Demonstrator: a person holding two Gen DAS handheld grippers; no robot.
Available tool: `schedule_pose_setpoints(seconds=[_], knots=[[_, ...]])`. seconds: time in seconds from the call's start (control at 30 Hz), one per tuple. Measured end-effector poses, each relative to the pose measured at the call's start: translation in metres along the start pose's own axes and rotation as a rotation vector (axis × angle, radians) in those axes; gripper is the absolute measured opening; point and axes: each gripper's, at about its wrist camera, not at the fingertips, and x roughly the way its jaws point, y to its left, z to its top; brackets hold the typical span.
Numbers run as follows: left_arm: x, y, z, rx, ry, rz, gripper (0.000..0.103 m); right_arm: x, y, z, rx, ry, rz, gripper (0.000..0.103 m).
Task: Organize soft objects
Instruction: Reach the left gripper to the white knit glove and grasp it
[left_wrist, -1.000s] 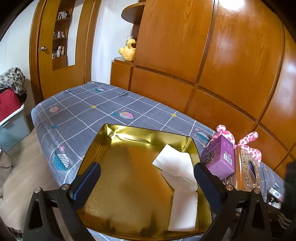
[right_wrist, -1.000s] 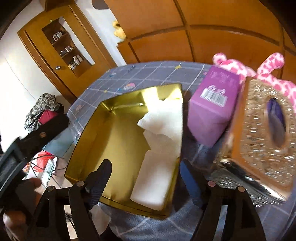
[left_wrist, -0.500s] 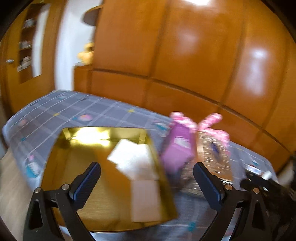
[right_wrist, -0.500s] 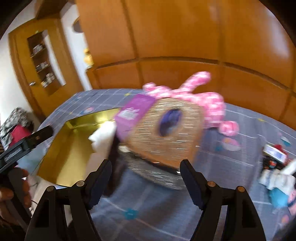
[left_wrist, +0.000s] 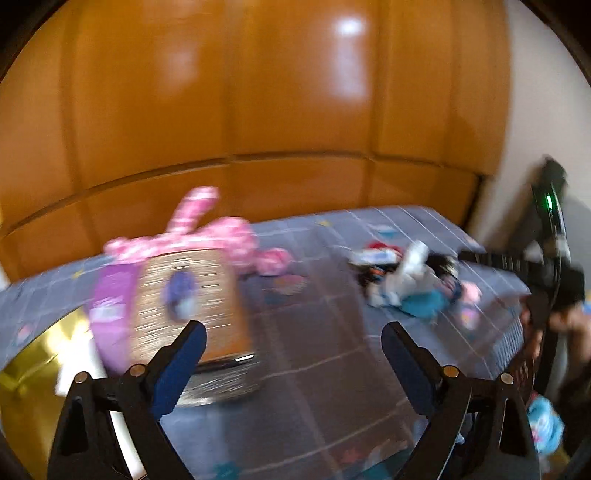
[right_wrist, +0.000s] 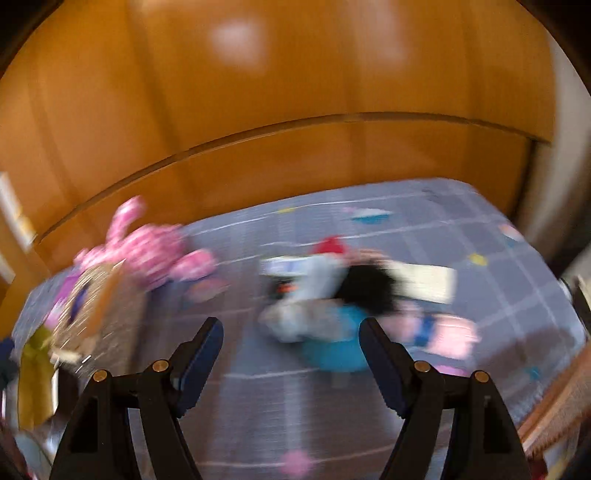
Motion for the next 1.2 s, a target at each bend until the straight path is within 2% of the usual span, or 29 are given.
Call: schedule_pose_setpoints(seconds=[0.07, 0.17, 0.27, 0.33, 0.43, 0.5, 0.6, 0.7, 0.83, 0.9, 1.07, 1.17, 1.2], knots=[[0.028, -0.02, 0.001, 0.043, 0.039, -0.056, 0.096, 0.0, -0.027, 0.004, 0.069, -0.012, -0.03, 0.077], [0.056, -0.041, -0.001, 0.073, 0.097, -0.107, 0.096, 0.005, -0.047, 0.006, 0.13, -0.019, -0.04, 0.077], [0.079, -0.056, -0.001, 0.089, 0.13, -0.131, 0.096, 0.01, -0.058, 0.003, 0.157, -0.016, -0.039, 0.077], [0.093, -0.063, 0.001, 0.095, 0.145, -0.134, 0.092, 0.013, -0.063, 0.001, 0.171, -0.009, -0.029, 0.077], [0.111, -0.068, 0.001, 0.103, 0.182, -0.144, 0.079, 0.013, -0.067, -0.001, 0.201, -0.009, 0.011, 0.077], [0.127, -0.074, 0.0, 0.12, 0.202, -0.168, 0.063, 0.013, -0.067, -0.001, 0.208, -0.007, 0.027, 0.077], [0.145, -0.088, 0.0, 0.156, 0.204, -0.18, 0.057, 0.013, -0.073, -0.002, 0.234, -0.012, 0.063, 0.077], [0.158, -0.099, 0.005, 0.195, 0.161, -0.168, 0.057, 0.012, -0.079, -0.002, 0.269, -0.012, 0.088, 0.077], [0.185, -0.115, 0.014, 0.242, 0.178, -0.167, 0.059, 0.013, -0.089, -0.003, 0.32, -0.014, 0.121, 0.077], [0.198, -0.124, 0.017, 0.263, 0.186, -0.167, 0.069, 0.013, -0.091, -0.004, 0.343, -0.013, 0.126, 0.077], [0.222, -0.135, 0.026, 0.265, 0.185, -0.189, 0.075, 0.014, -0.097, -0.006, 0.379, -0.014, 0.148, 0.077], [0.228, -0.132, 0.029, 0.216, 0.229, -0.259, 0.033, 0.015, -0.098, -0.006, 0.393, -0.009, 0.155, 0.077], [0.225, -0.129, 0.028, 0.208, 0.224, -0.262, 0.03, 0.015, -0.098, -0.006, 0.393, -0.009, 0.156, 0.077]])
